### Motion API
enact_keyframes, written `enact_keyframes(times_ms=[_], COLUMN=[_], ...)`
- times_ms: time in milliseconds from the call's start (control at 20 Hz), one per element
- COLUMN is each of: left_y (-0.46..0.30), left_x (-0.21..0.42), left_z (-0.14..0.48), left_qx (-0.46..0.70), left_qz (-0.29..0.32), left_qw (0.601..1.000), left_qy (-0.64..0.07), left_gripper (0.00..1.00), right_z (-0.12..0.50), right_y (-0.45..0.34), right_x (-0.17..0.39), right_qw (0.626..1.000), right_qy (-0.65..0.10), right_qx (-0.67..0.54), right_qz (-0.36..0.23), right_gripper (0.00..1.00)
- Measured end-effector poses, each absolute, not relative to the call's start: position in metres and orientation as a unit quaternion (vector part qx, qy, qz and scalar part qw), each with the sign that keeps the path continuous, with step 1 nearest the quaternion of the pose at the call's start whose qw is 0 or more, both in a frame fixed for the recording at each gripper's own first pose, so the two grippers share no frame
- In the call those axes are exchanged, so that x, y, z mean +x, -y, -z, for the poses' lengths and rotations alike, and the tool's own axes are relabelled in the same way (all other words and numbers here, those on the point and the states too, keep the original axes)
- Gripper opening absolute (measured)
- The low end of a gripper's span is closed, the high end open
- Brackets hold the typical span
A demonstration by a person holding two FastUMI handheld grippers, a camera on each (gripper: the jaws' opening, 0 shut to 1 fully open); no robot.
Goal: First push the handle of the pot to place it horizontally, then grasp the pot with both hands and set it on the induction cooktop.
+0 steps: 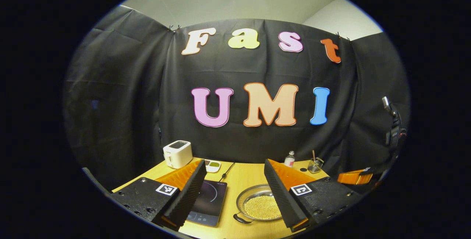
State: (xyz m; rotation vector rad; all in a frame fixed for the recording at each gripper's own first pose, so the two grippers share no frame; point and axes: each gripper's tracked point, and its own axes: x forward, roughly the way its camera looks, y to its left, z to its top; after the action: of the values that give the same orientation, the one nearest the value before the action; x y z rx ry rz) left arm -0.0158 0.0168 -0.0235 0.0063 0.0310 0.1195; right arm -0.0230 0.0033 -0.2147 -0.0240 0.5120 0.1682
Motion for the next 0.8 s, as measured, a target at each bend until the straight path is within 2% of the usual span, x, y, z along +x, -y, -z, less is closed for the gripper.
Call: enact_keyframes(times_ms=[50,100,250,300,350,450,500,550,600,650,800], left_y=[-0.020,-0.023,-0.030,-0.032,-0.035,-0.040,-0.042,-0.047,-0.052,-0.059,-0.083], left_x=[-0.015,-0.014,-0.017,-0.018,-0.019,-0.023,-0.026,-0.028,-0.030,-0.033,-0.039], left_z=[0.025,0.026,0.032,0.035,0.038,0.044,0.049,0.053,0.055,0.058,0.062], left_qx=[0.008,0.012,0.013,0.012,0.013,0.008,0.003,-0.001,-0.004,-0.005,-0.002], left_qz=[-0.068,-0.075,-0.097,-0.104,-0.112,-0.126,-0.132,-0.139,-0.148,-0.156,-0.175], left_qw=[0.998,0.997,0.995,0.994,0.993,0.991,0.991,0.990,0.988,0.987,0.983], left_qy=[-0.017,-0.018,-0.026,-0.028,-0.030,-0.033,-0.036,-0.038,-0.040,-0.042,-0.047], left_gripper=[0.96,0.93,0.93,0.93,0.96,0.96,0.96,0.93,0.93,0.96,0.96], right_z=[0.226,0.236,0.268,0.279,0.291,0.317,0.329,0.339,0.348,0.358,0.388], right_y=[-0.011,-0.018,-0.035,-0.042,-0.048,-0.062,-0.067,-0.073,-0.081,-0.087,-0.103], right_x=[-0.024,-0.025,-0.030,-0.031,-0.034,-0.043,-0.047,-0.053,-0.059,-0.063,-0.076], right_qw=[0.959,0.953,0.934,0.926,0.917,0.897,0.886,0.876,0.867,0.858,0.832], right_qy=[-0.267,-0.281,-0.320,-0.335,-0.352,-0.386,-0.404,-0.419,-0.432,-0.444,-0.485], right_qx=[-0.016,-0.019,-0.033,-0.038,-0.041,-0.052,-0.060,-0.065,-0.071,-0.077,-0.088], right_qz=[-0.098,-0.112,-0.153,-0.168,-0.182,-0.208,-0.219,-0.229,-0.238,-0.245,-0.254], right_gripper=[0.00,0.02,0.00,0.02,0.02,0.03,0.00,0.00,0.14,0.02,0.02])
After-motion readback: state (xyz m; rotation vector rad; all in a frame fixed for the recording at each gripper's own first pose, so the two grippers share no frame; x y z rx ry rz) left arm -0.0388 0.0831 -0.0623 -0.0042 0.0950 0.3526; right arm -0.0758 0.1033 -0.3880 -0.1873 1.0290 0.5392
